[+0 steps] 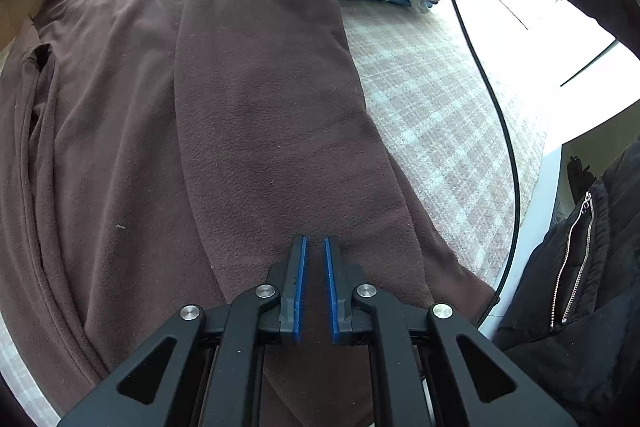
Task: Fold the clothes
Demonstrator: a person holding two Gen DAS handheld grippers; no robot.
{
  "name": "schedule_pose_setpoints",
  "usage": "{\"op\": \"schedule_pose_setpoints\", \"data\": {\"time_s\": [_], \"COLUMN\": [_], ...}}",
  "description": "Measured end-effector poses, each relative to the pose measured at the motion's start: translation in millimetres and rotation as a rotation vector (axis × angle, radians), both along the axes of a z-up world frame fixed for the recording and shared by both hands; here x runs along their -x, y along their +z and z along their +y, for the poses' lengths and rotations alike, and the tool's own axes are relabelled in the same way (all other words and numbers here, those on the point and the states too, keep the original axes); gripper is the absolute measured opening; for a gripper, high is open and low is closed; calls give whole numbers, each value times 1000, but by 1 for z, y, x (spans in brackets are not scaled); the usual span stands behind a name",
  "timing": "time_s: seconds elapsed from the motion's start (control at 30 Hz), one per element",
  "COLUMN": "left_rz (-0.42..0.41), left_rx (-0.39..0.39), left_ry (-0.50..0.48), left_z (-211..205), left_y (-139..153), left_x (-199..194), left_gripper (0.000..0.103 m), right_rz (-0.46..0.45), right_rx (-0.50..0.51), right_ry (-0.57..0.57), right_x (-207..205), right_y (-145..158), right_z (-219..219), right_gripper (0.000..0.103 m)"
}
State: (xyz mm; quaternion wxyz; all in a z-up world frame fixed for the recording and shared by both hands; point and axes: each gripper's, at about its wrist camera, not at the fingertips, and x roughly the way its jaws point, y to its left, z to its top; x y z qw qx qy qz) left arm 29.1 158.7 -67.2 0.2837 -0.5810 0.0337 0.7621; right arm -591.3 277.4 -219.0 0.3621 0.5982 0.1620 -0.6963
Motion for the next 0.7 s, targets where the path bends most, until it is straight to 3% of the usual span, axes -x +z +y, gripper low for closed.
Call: {"op": "schedule_pose_setpoints", "data": {"time_s": [0.03,0.13,0.23,0.33,0.4,0.6,0.7], "left_rz": [5,39,73,84,77,80,95], "left_rx": [8,19,17,10,-12,-24,-11], "left_ry": [9,37,57,82,82,7,-11], "left_z": [-2,-11,-23,-40,-39,10,25], "left_y": [3,19,38,41,42,36,34], "left_x": [-2,-13,-32,-39,-43,-65,-76], "left_gripper": [9,9,9,9,9,10,10], "right_rz": [20,22,-23,-148,-238,-251,-214], "right_rx": [28,102,114,167,206,94,49], "right_ry": [-22,61,162,211,217,237,198], "right_x": [-1,-42,-113,-180,-209,-247,-245], "right_y": [17,61,72,51,20,-35,-36], "right_z": [8,34,71,103,106,108,121], "right_gripper": [7,18,24,24,24,24,23]}}
